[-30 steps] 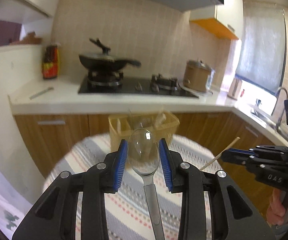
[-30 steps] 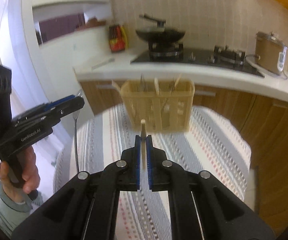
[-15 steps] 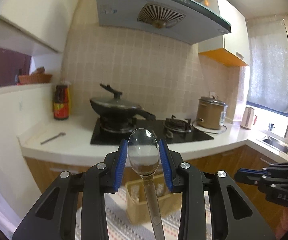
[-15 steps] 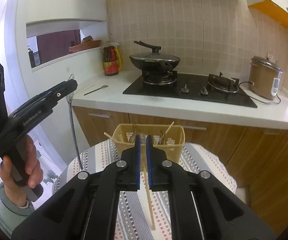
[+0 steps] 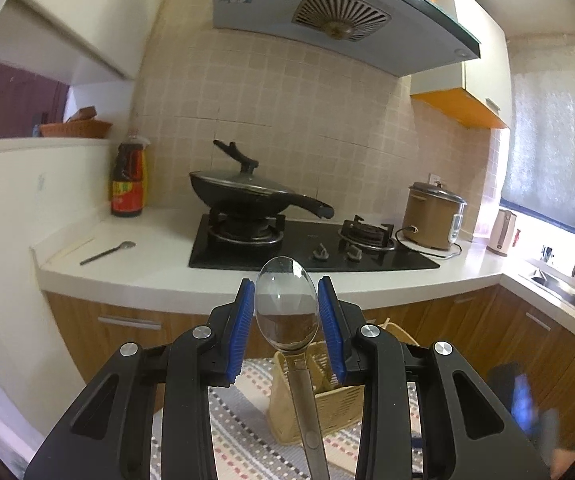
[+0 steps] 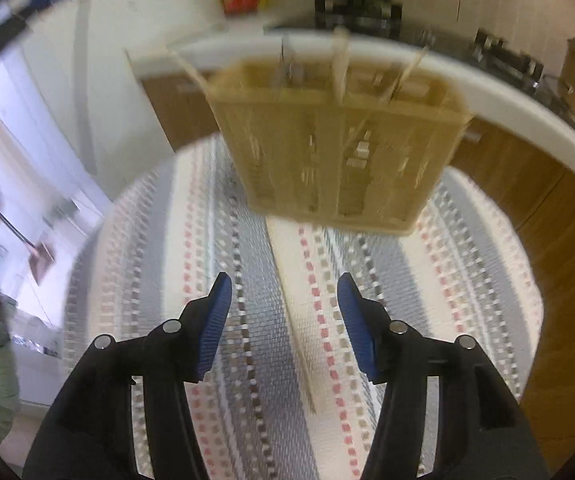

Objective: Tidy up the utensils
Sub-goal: 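Lift the spoon and chopstick and carry both over the beige holder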

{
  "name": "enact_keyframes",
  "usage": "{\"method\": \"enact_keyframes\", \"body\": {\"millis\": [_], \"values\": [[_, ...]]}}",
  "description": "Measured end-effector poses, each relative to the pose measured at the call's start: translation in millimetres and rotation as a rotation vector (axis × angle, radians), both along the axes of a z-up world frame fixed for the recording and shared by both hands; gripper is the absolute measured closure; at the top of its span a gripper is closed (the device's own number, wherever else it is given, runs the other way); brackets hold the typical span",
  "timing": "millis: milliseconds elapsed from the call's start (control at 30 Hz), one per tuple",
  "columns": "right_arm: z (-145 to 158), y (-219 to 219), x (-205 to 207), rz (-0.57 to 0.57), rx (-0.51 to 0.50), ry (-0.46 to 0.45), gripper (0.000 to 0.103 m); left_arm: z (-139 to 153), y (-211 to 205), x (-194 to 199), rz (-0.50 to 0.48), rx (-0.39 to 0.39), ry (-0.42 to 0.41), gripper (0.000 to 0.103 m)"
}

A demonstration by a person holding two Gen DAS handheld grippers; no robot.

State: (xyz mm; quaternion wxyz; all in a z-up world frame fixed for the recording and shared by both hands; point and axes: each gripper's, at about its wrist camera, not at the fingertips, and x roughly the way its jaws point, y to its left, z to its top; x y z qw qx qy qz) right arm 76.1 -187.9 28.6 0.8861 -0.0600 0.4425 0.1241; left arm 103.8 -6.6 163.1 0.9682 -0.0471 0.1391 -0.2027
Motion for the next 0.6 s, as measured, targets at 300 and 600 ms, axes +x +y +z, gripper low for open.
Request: {"method": "enact_keyframes", "body": {"millis": [300,600], "values": [[-55.6,34.5,53.8,0.012,-0.136,0.132,0.083,-2.2,17.3,-2.9,0.004,-0.006,-0.009,0.072],[-52.6,41.9,52.5,0.022,-0.164,0.146,0.099,-8.3,25.0,-0.1,0.008,-0.021,-0.001,0.072]]}}
